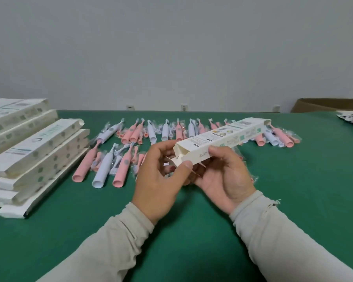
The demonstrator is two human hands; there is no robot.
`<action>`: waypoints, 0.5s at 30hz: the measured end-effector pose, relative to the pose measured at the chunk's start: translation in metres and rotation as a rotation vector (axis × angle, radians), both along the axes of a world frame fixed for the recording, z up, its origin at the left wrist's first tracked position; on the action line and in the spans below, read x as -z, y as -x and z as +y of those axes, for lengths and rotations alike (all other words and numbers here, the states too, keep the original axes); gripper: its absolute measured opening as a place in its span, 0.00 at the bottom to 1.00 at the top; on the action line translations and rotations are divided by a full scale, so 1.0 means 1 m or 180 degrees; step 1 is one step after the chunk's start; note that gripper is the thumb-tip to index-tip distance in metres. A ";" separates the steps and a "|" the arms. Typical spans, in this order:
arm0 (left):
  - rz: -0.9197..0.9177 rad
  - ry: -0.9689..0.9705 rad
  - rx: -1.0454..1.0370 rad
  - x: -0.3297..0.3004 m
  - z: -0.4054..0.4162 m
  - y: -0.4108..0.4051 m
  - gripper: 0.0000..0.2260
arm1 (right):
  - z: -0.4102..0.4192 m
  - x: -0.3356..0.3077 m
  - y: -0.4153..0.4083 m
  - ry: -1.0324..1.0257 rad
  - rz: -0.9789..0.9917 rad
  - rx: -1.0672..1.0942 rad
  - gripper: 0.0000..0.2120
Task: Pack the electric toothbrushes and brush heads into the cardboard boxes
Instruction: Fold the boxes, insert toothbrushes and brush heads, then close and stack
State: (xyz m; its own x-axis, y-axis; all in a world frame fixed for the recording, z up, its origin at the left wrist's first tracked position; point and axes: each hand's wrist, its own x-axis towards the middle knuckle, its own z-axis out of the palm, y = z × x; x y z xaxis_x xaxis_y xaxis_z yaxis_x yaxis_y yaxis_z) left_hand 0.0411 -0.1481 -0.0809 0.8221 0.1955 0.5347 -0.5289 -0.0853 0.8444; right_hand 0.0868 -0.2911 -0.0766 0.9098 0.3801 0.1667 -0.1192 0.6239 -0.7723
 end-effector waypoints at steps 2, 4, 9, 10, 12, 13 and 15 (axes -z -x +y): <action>0.0060 0.0205 0.0020 0.001 -0.001 -0.001 0.15 | 0.000 0.002 -0.001 0.0023 -0.0089 -0.0029 0.12; 0.0148 0.0380 0.0007 0.003 -0.002 -0.002 0.13 | -0.001 0.003 -0.001 0.0060 -0.0192 -0.0064 0.12; 0.0398 0.0468 -0.0110 0.003 0.000 -0.005 0.10 | -0.001 0.005 -0.002 0.0030 -0.0150 -0.0047 0.23; 0.0404 0.0421 -0.0117 0.002 0.001 -0.005 0.09 | 0.000 0.005 -0.001 0.0036 -0.0152 -0.0066 0.23; 0.0309 0.0314 -0.0014 0.001 0.003 -0.003 0.08 | 0.002 0.004 0.000 0.0040 -0.0131 -0.0088 0.21; 0.0226 0.0268 0.0092 0.001 0.004 -0.002 0.09 | 0.003 0.003 0.001 0.0040 -0.0101 -0.0093 0.21; 0.0121 0.0152 0.0320 0.001 0.006 0.001 0.13 | 0.004 0.002 0.002 0.0062 -0.0027 -0.0096 0.21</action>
State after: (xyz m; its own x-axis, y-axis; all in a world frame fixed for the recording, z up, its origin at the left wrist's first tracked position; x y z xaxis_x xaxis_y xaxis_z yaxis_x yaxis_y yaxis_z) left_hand 0.0397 -0.1422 -0.0817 0.8584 0.1355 0.4948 -0.5003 0.0073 0.8658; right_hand 0.0847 -0.2867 -0.0786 0.8964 0.4107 0.1665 -0.1313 0.6050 -0.7853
